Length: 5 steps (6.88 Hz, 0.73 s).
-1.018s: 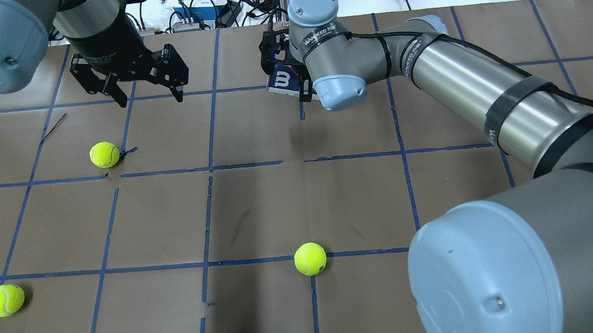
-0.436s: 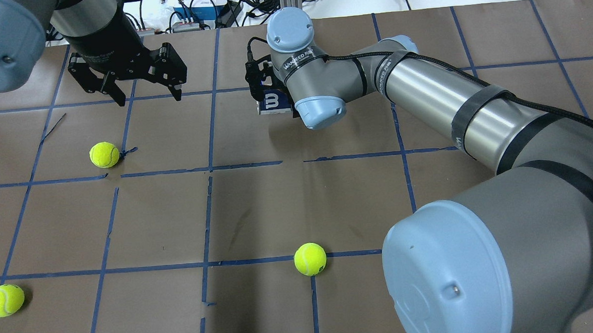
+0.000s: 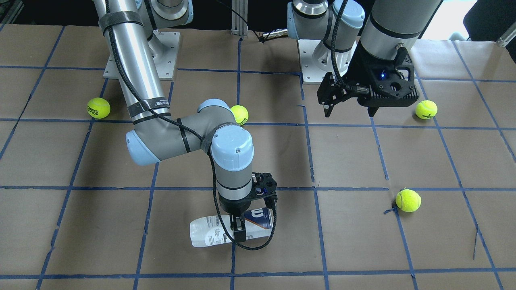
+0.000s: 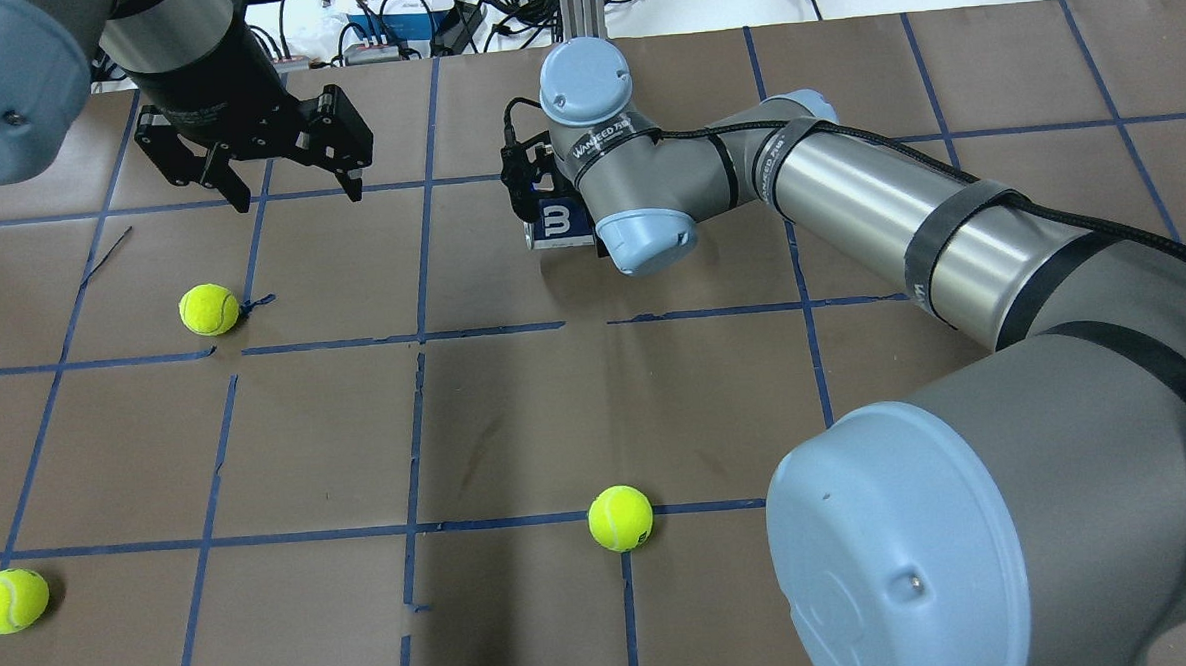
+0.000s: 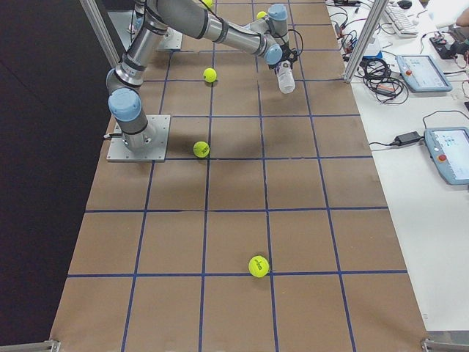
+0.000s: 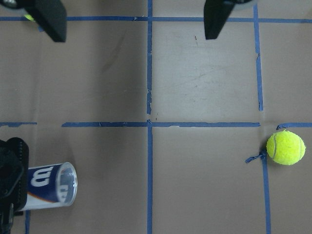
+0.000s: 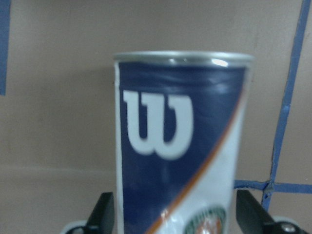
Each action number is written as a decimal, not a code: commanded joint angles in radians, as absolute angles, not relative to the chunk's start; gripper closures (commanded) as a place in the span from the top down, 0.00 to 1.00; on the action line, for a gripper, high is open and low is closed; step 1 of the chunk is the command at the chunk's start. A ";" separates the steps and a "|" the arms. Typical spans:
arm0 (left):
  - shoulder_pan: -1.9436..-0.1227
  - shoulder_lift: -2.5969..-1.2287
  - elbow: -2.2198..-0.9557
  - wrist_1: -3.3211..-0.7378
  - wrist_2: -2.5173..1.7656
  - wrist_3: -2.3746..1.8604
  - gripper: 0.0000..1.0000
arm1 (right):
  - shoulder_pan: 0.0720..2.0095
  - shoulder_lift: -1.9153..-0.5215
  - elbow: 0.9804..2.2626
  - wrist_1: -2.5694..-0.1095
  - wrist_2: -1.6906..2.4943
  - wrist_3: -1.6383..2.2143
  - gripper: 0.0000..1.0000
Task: Lift up tennis ball bucket
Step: 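Carry the can with the right gripper toward the table's middle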
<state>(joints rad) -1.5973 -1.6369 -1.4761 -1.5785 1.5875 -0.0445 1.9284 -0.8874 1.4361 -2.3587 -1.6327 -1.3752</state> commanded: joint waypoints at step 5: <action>-1.598 -1.637 -1.479 -1.578 1.588 -0.044 1.00 | 1.785 -1.052 1.447 -2.288 -1.554 -1.117 1.00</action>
<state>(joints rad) -1.5984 -1.6366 -1.4782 -1.5785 1.5877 -0.0445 1.8517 -0.9999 1.4431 -2.3361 -1.5868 -1.2123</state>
